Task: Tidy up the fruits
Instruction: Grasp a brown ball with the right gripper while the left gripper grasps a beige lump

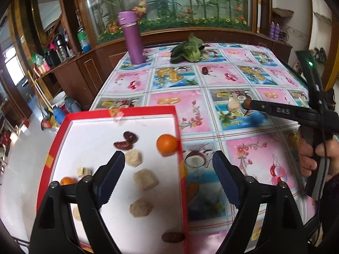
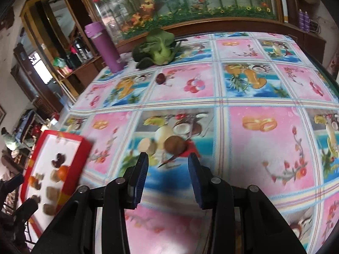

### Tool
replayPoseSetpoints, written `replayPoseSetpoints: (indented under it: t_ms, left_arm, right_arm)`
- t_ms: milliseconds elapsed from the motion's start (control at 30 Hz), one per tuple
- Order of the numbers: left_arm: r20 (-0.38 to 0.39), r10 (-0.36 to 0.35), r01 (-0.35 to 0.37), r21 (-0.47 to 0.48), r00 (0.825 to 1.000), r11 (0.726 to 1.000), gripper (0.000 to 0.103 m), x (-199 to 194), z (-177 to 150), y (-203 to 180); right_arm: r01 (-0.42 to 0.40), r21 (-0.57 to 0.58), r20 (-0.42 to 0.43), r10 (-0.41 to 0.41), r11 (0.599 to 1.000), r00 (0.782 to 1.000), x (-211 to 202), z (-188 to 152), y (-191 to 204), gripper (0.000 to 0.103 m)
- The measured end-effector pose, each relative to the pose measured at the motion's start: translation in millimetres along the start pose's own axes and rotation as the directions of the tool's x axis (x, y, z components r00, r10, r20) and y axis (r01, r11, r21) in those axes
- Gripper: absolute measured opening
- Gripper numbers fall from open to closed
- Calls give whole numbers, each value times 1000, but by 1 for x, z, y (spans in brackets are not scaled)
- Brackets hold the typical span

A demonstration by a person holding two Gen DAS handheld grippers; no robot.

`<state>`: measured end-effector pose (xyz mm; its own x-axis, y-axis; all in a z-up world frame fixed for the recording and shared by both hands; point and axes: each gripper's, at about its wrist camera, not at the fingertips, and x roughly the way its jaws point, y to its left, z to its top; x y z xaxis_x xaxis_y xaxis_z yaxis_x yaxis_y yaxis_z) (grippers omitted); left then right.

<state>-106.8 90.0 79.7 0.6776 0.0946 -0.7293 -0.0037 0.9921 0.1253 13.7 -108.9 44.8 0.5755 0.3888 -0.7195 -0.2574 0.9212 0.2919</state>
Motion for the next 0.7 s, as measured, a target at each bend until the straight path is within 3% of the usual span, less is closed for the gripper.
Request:
replayPoseSetpoints:
  t_ms: [200,267,300,433,533,700]
  left_arm:
    - [-17,24,-23,64,1000,998,86,16,21,-17]
    - [-30,32,-30,61,999,998,86,24,27,-20]
    - [-32,29,-27,58,999,998,86,27,30,-21]
    - [-48,8,-6,51,999,999,86,44,42,-31]
    - [-67,-7,11,60,998,998,86,63,53,-46]
    - [-84,-71,75,41,994,996,86,90,67,-71]
  right_arm:
    - [53,-15,-33,-54,998,998,26,9,-3,37]
    - [66,-42,-21,-67,997,998,27,9,0,32]
    - [73,-66,-20,-74,995,997,28,8,2,25]
    - [90,-115,-8,-92,989,996,26,6,2,25]
    - [71,-24,-25,-71,997,997,23,15,-19,25]
    - [62,89,22,-64,994,998,5,27,-52,25]
